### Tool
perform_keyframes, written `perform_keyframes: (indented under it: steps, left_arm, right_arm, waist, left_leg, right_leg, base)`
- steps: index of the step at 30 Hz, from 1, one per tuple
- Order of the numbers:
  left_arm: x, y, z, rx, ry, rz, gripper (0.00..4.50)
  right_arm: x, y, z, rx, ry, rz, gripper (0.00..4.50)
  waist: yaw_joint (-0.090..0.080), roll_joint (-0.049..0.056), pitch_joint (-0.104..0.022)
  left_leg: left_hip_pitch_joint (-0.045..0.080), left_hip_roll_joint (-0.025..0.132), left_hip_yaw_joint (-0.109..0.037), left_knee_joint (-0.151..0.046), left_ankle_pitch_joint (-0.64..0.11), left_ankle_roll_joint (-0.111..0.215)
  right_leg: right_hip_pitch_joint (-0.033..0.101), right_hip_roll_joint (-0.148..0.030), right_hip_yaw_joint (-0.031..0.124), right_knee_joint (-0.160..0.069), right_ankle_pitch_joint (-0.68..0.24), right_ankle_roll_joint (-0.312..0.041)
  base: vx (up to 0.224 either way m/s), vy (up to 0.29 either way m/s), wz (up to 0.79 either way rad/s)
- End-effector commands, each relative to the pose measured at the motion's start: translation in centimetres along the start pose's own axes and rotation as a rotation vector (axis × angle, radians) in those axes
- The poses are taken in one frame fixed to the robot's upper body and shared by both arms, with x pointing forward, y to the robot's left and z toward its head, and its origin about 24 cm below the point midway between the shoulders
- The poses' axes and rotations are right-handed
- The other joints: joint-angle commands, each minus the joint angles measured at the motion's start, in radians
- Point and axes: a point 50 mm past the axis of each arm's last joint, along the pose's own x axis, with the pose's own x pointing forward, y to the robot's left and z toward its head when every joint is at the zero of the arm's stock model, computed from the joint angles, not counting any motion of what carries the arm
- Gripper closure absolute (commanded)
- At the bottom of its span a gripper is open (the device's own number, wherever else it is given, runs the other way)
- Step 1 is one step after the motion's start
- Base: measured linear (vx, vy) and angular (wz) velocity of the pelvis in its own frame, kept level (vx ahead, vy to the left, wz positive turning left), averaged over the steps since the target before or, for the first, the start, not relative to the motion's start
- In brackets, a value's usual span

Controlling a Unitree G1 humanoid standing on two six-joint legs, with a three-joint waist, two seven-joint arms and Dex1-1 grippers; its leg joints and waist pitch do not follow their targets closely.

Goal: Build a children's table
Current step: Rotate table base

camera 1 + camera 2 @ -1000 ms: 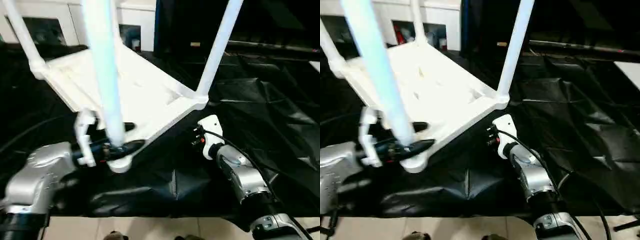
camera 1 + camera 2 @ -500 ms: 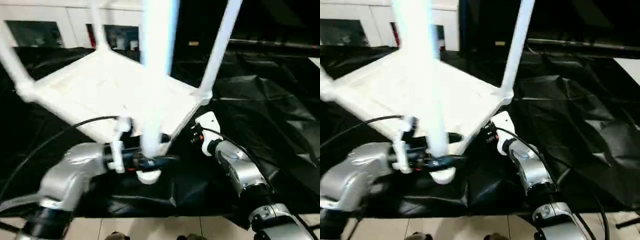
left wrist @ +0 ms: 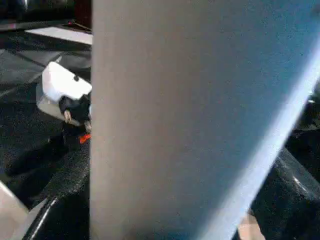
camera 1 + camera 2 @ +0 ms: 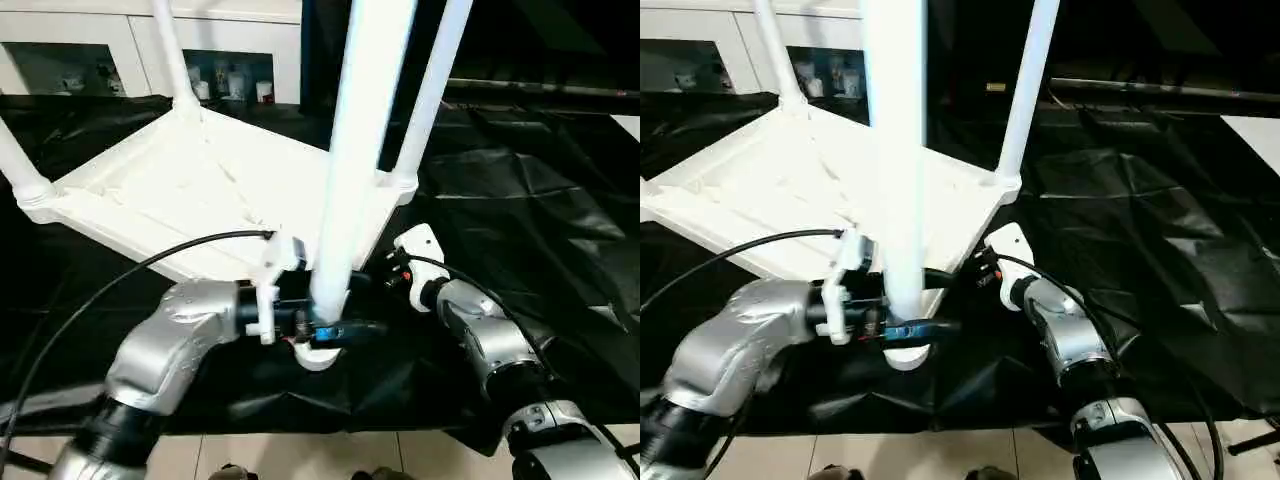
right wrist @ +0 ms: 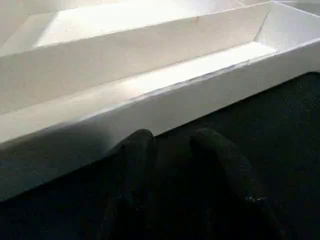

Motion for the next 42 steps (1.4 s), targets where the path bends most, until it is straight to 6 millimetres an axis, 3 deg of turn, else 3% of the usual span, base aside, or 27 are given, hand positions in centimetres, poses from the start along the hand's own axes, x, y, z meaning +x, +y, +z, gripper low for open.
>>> perform_keyframes:
  steps: [1,6,7,10,26,30,31,32,38,42]
  left_arm:
    - [1.6,-0.1,0.1,0.042,0.012,-0.025,0.64]
    - [3.2,0.9,0.4,0.106,0.011,0.021,0.64]
    - [3.2,0.9,0.4,0.106,0.011,0.021,0.64]
    - [3.8,1.2,0.6,0.12,-0.002,0.035,0.64]
    - [6.3,2.2,0.3,0.153,0.003,0.101,0.64]
    - [7.0,2.3,0.3,0.176,-0.005,0.116,0.64]
    - [6.8,2.6,0.5,0.198,-0.011,0.137,0.64]
    - [6.7,2.7,0.5,0.2,-0.011,0.139,0.64]
    - [3.6,3.5,0.7,0.185,0.003,0.114,0.26]
    - [1.0,3.4,0.2,0.168,0.056,0.038,0.13]
  right_arm:
    - [1.2,1.9,1.3,-0.032,-0.048,0.099,2.96]
    - [2.2,3.5,2.1,-0.039,-0.068,0.17,2.96]
    - [2.2,3.5,2.1,-0.039,-0.068,0.17,2.96]
    - [2.5,4.0,2.4,-0.047,-0.074,0.19,2.96]
    - [2.8,3.6,2.5,-0.035,-0.091,0.161,2.96]
    - [2.6,3.2,2.5,-0.036,-0.102,0.156,2.96]
    - [2.4,2.8,2.7,-0.036,-0.111,0.145,2.96]
    - [2.4,2.8,2.7,-0.035,-0.111,0.144,2.96]
    - [0.9,0.2,3.0,-0.058,-0.122,0.114,2.96]
    - [-1.1,-1.1,2.9,-0.114,-0.109,0.2,2.96]
  waist:
    - [0.008,-0.002,-0.075]
    - [0.001,-0.005,-0.076]
    - [0.0,-0.011,-0.077]
    - [0.001,-0.008,-0.076]
    - [0.018,-0.007,-0.077]
    - [0.024,-0.008,-0.08]
    - [0.026,0.002,-0.082]
    - [0.024,-0.003,-0.081]
    - [0.029,-0.002,-0.082]
    - [0.026,-0.005,-0.082]
  left_leg:
    - [0.008,0.026,-0.013,-0.056,-0.175,0.02]
    - [0.005,0.027,-0.016,-0.057,-0.189,0.018]
    - [0.004,0.027,-0.015,-0.056,-0.187,0.02]
    - [0.006,0.029,-0.014,-0.054,-0.18,0.027]
    - [0.012,0.031,-0.013,-0.054,-0.211,0.024]
    - [0.01,0.031,-0.013,-0.053,-0.192,0.032]
    - [0.01,0.031,-0.015,-0.053,-0.193,0.03]
    - [0.01,0.031,-0.014,-0.054,-0.199,0.032]
    - [0.01,0.031,-0.016,-0.054,-0.209,0.023]
    - [0.008,0.031,-0.015,-0.053,-0.19,0.04]
  right_leg:
    - [0.055,-0.06,0.05,-0.069,-0.176,-0.2]
    - [0.057,-0.063,0.048,-0.069,-0.196,-0.197]
    - [0.056,-0.063,0.048,-0.071,-0.195,-0.197]
    - [0.053,-0.064,0.049,-0.069,-0.185,-0.21]
    - [0.05,-0.066,0.049,-0.073,-0.203,-0.213]
    - [0.053,-0.066,0.048,-0.069,-0.157,-0.223]
    - [0.053,-0.067,0.048,-0.067,-0.153,-0.225]
    - [0.053,-0.066,0.048,-0.07,-0.154,-0.223]
    - [0.055,-0.068,0.046,-0.067,-0.167,-0.227]
    - [0.058,-0.065,0.046,-0.064,-0.136,-0.233]
  base:
    - [0.0,0.0,0.0]
    - [0.0,0.0,0.0]
    - [0.0,0.0,0.0]
    - [0.0,0.0,0.0]
    - [0.0,0.0,0.0]
    - [0.0,0.0,0.0]
    - [0.0,0.0,0.0]
    - [0.0,0.0,0.0]
    - [0.0,0.0,0.0]
    - [0.0,0.0,0.0]
